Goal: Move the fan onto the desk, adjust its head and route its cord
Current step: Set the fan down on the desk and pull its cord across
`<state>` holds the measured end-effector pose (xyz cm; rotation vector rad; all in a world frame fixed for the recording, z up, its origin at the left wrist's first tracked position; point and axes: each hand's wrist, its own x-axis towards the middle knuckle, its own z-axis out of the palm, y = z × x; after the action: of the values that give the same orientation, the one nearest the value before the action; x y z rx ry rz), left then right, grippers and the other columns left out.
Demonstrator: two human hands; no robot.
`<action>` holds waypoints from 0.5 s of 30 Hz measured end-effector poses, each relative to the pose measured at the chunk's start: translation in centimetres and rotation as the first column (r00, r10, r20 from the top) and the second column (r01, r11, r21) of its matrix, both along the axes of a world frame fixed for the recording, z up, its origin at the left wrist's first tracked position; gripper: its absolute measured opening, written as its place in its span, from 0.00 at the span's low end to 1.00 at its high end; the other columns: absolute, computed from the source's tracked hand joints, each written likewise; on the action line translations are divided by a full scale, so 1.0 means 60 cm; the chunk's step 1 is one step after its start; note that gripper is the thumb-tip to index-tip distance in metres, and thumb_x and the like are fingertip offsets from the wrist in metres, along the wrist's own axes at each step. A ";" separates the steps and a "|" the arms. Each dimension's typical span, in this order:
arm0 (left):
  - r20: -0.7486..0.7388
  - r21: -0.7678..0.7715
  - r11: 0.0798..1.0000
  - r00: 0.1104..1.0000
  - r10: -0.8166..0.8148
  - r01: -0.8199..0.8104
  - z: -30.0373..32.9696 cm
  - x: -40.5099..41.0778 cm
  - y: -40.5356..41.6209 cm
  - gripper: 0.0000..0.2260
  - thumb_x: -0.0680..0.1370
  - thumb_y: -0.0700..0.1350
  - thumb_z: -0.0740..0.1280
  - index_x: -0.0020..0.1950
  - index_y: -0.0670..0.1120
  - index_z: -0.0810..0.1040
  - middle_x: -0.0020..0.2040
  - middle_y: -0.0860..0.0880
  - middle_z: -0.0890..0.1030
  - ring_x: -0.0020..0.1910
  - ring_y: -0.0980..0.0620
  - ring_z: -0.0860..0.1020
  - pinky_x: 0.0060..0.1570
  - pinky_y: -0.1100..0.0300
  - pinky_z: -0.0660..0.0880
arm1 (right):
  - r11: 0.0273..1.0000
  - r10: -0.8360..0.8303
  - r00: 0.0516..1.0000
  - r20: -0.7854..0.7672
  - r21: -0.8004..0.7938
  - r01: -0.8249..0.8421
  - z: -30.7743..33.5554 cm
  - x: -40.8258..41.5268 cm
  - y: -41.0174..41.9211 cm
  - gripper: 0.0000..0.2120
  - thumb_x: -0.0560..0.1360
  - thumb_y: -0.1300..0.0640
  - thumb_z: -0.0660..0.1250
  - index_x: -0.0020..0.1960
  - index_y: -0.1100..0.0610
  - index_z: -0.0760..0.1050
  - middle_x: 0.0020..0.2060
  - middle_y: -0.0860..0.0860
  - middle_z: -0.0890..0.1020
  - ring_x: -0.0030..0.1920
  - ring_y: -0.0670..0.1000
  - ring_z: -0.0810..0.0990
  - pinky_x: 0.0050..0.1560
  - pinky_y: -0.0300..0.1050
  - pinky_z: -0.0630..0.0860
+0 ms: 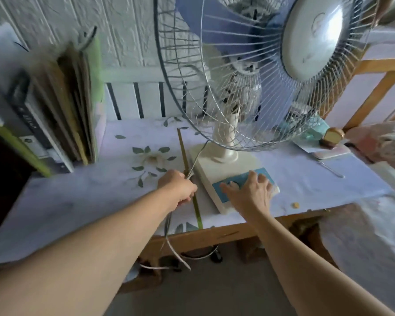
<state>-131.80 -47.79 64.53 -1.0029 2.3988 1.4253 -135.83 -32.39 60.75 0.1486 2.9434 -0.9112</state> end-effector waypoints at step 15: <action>-0.129 -0.303 0.932 0.961 -0.246 0.198 0.117 0.004 -0.182 0.09 0.75 0.43 0.64 0.46 0.40 0.81 0.46 0.42 0.83 0.46 0.43 0.81 0.41 0.59 0.74 | 0.994 -0.100 0.993 0.068 0.040 0.098 0.066 0.064 -0.118 0.45 0.68 0.40 0.69 0.76 0.56 0.53 0.75 0.60 0.54 0.75 0.61 0.50 0.75 0.56 0.52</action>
<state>-131.58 -58.68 71.54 -0.6556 2.7957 1.1442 -131.99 -39.48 64.71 0.3240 2.9122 -0.8450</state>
